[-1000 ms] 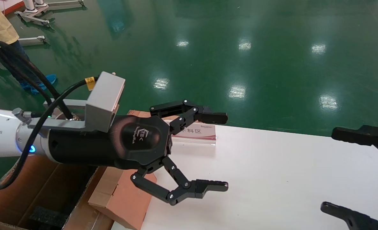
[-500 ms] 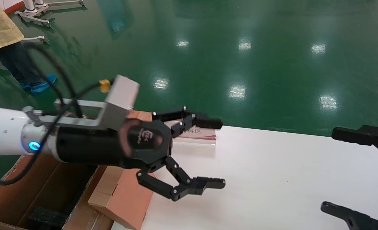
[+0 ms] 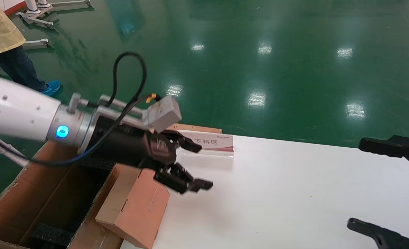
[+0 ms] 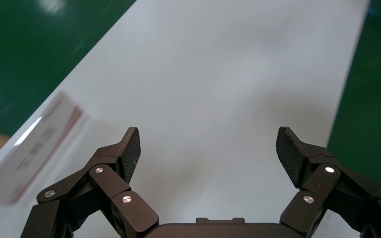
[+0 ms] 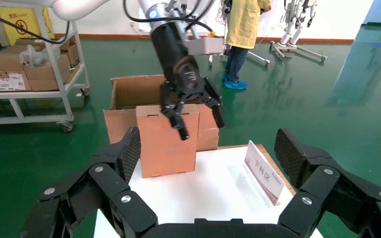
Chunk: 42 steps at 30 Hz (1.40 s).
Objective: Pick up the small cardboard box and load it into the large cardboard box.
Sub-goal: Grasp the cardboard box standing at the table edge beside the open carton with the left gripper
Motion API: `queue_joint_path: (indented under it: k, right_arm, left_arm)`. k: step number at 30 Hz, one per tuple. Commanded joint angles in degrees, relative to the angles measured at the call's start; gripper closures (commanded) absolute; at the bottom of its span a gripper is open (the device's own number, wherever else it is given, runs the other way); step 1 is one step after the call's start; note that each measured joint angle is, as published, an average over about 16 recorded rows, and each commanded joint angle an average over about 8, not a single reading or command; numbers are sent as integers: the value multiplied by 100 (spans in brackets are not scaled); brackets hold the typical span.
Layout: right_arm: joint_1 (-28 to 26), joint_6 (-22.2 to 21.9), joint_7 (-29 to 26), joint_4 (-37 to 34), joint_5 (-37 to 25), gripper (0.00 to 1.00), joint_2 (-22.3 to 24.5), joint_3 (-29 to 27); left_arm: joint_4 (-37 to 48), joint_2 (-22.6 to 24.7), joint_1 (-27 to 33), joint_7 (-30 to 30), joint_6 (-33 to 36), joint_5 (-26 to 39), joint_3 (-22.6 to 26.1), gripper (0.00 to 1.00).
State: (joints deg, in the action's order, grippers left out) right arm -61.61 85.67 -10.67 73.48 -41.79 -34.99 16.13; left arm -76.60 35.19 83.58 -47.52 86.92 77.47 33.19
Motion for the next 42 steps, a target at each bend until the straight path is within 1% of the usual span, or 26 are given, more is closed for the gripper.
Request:
queue_joint_path:
  k: [1,6,10,13,17,23,30,37,42]
  right_arm:
    - [0,0,0,0,1,0,0,1]
    - [-1,-1,2,0,2,0,1,3]
    - [-1,-2,2,0,3,0,2,5]
    - [-1,-3,3,0,4,0,2,6]
    - [-2,-3,4,0,5,0,3,8]
    - [-2,-4,5,0,7,0,4,10]
    - [-3,-6,7,0,9,0,5,13]
    - [-3,-7,8,0,11,0,7,16]
    - [-4,-8,9,0,12,0,7,18]
  left_arm:
    - [-6,78,334,-468,107,402,160,0]
    - [-28,360,1003,-1470,308,1347,801,0]
    - [-38,585,1533,-2330,380,1982,1504,0]
    - [-54,703,1893,-2874,385,2263,2017,0]
    - [-76,783,2318,-3364,377,2439,2629,0]
    - [-81,757,2832,-3884,382,2379,3453,0]
    - [-76,636,3310,-4406,373,1993,4326,0]
    - [-67,610,3698,-4740,354,1628,5112,0]
    - [-58,611,3865,-4877,324,1329,5569,0]
